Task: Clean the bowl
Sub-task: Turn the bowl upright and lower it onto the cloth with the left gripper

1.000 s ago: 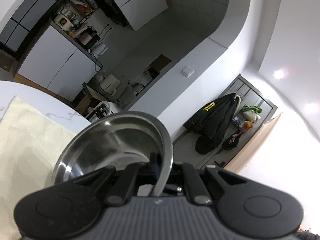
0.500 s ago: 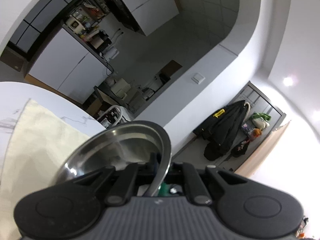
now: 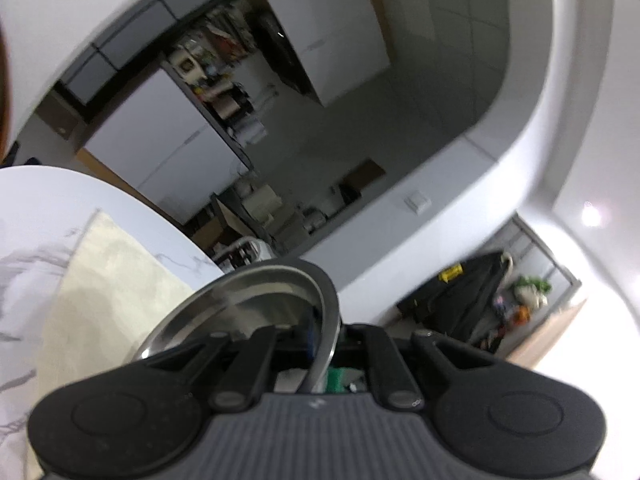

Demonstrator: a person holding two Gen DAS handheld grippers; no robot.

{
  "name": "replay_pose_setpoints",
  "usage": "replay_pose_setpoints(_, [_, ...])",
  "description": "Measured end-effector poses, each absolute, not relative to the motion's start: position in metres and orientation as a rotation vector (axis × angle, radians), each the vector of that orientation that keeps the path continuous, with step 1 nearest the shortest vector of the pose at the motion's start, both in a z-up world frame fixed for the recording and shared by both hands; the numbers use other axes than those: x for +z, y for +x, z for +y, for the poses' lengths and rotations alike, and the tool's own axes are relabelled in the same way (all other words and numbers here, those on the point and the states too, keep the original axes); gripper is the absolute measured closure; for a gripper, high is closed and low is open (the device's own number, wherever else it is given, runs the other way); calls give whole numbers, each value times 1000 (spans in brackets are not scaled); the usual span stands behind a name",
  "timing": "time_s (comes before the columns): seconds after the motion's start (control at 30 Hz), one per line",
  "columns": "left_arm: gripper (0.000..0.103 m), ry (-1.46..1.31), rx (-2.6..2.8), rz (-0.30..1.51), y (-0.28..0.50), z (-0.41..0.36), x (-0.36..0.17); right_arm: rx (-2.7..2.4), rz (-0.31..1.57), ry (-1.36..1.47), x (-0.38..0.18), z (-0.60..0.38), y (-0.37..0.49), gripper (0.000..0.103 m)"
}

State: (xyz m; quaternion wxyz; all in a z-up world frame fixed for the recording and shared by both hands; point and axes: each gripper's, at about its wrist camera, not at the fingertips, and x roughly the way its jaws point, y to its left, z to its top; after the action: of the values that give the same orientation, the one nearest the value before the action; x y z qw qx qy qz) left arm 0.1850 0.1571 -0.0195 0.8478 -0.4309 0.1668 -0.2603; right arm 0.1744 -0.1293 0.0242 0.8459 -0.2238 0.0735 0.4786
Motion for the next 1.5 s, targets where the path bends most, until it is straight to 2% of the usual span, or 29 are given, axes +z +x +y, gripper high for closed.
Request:
replay_pose_setpoints(0.43, [96,-876,-347,261,172,178,-5,888,254,-391,15,-145,198,94])
replay_pose_setpoints(1.17, [95,-765,-282,275,190,160,1,822,403,-332,0,-174,223,94])
replay_pose_setpoints(1.5, [94,-625,-308,331,216,128,0,777,474,-283,-11,-186,240,94])
